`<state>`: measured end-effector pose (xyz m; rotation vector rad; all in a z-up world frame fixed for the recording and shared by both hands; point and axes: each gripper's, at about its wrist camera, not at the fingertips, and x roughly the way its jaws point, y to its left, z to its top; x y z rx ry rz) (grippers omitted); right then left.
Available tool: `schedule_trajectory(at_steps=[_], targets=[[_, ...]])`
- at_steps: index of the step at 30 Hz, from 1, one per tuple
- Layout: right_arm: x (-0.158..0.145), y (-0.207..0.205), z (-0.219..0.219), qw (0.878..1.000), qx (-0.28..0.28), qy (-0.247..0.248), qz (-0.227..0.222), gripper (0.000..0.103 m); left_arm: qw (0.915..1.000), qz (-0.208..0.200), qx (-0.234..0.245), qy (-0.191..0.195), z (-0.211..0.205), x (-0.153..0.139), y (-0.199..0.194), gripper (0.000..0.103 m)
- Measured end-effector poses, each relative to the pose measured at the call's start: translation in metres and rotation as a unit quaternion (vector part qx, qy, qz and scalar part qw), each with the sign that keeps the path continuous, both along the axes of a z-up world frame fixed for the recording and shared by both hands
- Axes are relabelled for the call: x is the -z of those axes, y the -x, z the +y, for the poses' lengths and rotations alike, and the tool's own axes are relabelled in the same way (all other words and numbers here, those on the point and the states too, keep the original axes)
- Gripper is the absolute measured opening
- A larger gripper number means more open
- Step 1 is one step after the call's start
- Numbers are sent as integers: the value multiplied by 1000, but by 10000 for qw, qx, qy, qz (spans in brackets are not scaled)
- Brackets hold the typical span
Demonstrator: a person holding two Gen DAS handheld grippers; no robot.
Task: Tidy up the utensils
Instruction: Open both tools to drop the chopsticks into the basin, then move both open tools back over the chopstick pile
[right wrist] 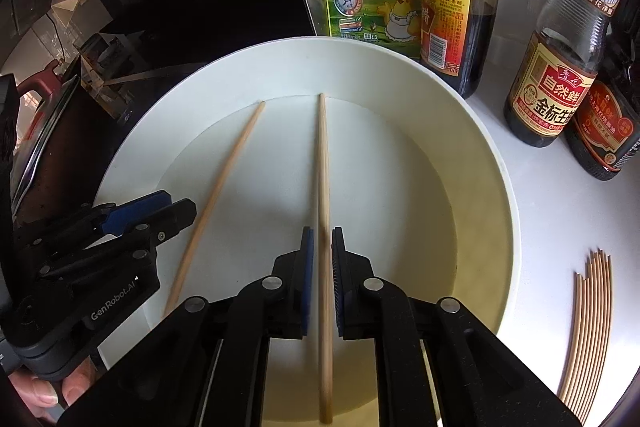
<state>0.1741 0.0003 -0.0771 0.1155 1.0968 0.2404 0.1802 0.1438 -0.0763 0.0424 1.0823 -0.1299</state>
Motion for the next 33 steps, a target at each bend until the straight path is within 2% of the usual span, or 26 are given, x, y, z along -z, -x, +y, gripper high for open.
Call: schedule_trajectory(at_steps=[2,8,12,21,24,27,32,33], targets=[[-3,2,-2,10000,26,32,-53,12,9999,-69,-69,-28,3,-3,1,46],[-9,12,-3,10000,8,38,-87,14,9997,-91,-220,-2,12,-9,9,49],[-16,22,-3,9999,-38,23,-130,20,9995,-119,-292,20,15,-14,17,57],[-26,43,-4,9997,-163,-13,-157,24,9990,-188,-403,86,17,-26,39,57],[-32,50,-8,9996,-182,-4,-199,27,9987,-248,-445,93,16,-31,46,59],[-36,58,-12,9996,-204,17,-201,35,9983,-303,-478,114,13,-37,54,61],[-46,76,-21,9994,-251,51,-251,37,9983,-330,-460,150,2,-42,71,61],[-47,80,-24,9993,-252,57,-252,41,9983,-331,-447,161,-1,-43,75,61]])
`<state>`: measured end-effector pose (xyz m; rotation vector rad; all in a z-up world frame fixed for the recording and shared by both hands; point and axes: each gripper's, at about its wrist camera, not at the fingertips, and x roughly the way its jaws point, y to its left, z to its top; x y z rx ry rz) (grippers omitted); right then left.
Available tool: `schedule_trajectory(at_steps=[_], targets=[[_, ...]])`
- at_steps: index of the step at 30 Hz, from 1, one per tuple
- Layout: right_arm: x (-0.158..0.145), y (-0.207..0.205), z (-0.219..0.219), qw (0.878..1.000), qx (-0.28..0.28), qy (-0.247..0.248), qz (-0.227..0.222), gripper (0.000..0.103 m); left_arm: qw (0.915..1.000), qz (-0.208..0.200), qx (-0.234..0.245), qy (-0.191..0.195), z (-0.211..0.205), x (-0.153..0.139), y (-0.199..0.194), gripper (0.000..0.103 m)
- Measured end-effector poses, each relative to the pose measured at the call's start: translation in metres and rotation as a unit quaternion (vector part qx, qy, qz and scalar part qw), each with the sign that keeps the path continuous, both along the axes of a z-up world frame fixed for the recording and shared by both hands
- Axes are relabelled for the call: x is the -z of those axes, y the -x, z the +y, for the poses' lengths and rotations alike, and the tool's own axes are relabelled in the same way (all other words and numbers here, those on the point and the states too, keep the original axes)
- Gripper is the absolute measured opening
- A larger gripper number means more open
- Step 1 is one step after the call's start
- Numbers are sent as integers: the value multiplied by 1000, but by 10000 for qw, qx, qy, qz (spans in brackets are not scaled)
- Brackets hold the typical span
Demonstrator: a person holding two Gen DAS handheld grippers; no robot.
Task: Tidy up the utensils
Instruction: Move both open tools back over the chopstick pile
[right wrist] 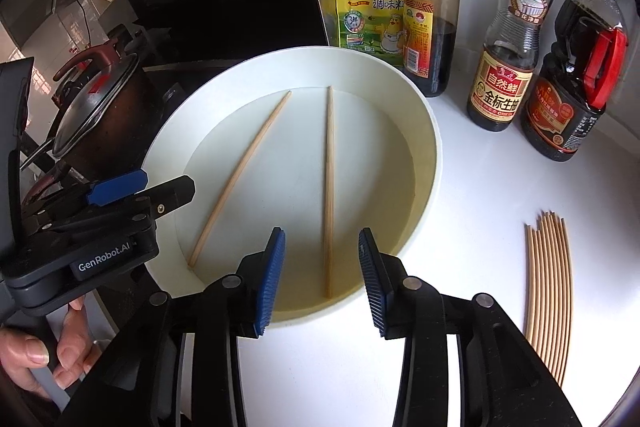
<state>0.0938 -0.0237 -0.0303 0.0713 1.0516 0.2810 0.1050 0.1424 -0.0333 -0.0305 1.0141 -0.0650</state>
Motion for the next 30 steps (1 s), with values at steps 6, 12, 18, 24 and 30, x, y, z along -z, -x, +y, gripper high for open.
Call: schedule_trajectory(at_steps=[6,12,18,24,30], targets=[[0,28,-22,9999,-3,48,113,47,10000,-23,88,13,-22,-4,23,66],[-2,52,-48,9998,117,88,159,49,9998,-54,199,-13,-47,-8,43,70],[-4,70,-82,9991,379,88,144,54,9993,-100,354,-43,-74,-12,55,76],[-4,82,-120,9970,750,137,141,59,9982,-97,589,-64,-107,-11,63,81],[2,100,-166,9930,1142,307,66,62,9961,-49,878,8,-145,-6,68,85]])
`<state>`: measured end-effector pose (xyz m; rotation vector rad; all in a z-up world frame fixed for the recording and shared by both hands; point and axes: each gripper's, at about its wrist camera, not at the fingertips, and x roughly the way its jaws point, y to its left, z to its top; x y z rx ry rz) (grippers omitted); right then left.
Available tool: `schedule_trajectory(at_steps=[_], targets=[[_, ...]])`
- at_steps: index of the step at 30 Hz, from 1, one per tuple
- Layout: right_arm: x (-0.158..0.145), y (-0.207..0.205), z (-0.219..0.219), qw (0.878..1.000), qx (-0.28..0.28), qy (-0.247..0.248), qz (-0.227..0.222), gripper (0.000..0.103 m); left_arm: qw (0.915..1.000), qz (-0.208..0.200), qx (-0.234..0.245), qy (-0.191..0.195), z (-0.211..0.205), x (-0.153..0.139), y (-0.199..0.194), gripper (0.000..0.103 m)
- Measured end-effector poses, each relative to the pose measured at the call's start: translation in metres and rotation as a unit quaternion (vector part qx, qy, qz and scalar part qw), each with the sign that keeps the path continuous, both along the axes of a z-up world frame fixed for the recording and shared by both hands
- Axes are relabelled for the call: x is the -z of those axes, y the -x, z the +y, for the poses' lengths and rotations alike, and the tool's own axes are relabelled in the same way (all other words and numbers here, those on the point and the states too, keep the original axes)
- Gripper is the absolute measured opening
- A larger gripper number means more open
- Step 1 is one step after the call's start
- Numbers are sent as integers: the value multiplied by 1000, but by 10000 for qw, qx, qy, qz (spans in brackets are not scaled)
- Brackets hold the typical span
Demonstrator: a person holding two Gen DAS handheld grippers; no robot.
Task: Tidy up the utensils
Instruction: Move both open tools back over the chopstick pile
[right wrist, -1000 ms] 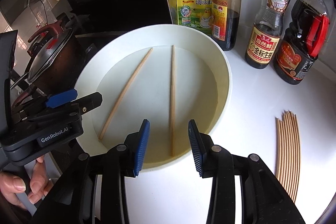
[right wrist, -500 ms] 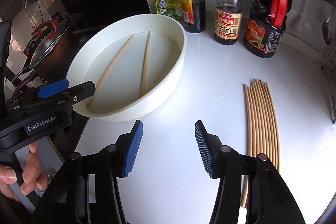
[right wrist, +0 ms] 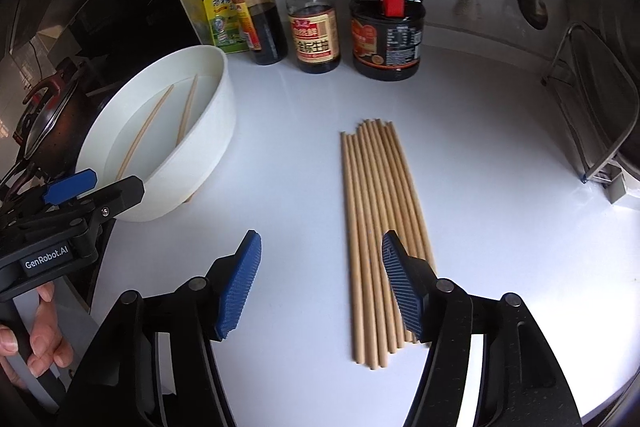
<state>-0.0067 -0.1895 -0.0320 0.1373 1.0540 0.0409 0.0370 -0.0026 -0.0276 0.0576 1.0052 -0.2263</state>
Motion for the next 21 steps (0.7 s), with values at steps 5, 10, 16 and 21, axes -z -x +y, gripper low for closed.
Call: schedule_trajectory(at_steps=[5,10,16,21], targets=[[8,14,-40,9994,299,168,-78,64,9997,-20,241,57,-37,5,7,94],[29,19,-73,9983,489,311,30,64,9991,86,419,19,-66,20,12,94],[56,16,-92,9981,478,387,88,64,9987,281,403,-152,-85,45,15,94],[76,9,-96,9986,356,362,131,64,9986,368,348,-169,-94,60,15,94]])
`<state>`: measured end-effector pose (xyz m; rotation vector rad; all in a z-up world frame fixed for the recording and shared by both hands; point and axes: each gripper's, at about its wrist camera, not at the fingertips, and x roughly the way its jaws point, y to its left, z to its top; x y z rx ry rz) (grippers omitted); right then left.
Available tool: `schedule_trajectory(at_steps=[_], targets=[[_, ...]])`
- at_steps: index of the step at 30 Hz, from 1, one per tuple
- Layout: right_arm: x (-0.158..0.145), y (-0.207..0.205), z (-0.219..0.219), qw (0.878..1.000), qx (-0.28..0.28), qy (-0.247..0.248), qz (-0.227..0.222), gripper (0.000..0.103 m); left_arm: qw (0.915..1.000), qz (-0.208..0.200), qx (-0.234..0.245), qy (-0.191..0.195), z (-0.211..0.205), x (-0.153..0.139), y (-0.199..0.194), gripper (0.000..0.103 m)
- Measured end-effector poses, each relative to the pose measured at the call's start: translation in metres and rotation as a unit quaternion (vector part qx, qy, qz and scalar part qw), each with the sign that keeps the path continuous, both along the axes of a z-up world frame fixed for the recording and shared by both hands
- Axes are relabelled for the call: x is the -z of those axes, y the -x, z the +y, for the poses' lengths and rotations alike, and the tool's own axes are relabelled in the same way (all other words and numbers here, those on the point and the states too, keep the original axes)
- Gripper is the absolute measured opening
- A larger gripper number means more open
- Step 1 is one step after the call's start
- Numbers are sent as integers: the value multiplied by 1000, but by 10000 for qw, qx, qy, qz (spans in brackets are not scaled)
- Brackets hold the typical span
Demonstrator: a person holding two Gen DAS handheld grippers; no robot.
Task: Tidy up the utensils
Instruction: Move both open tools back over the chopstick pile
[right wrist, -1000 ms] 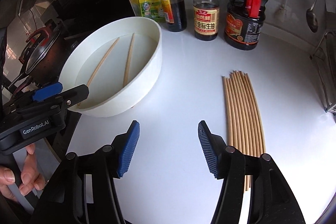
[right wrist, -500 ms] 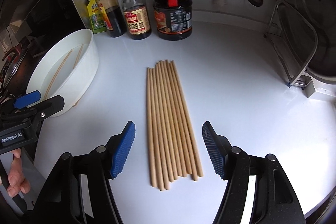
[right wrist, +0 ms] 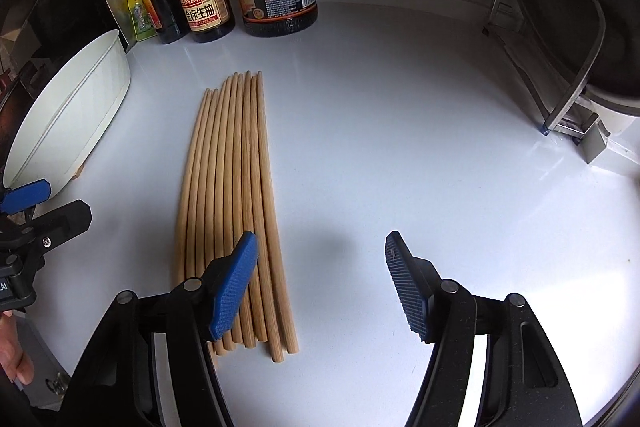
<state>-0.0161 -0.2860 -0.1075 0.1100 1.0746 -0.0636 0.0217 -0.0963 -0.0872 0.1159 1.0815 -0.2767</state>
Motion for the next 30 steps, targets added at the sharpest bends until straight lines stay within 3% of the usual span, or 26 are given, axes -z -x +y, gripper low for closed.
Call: schedule_trajectory(at_steps=[30], targets=[[20,-17,2,9969,-646,413,-158,63,9993,113,-340,89,-24,31,-5,94]])
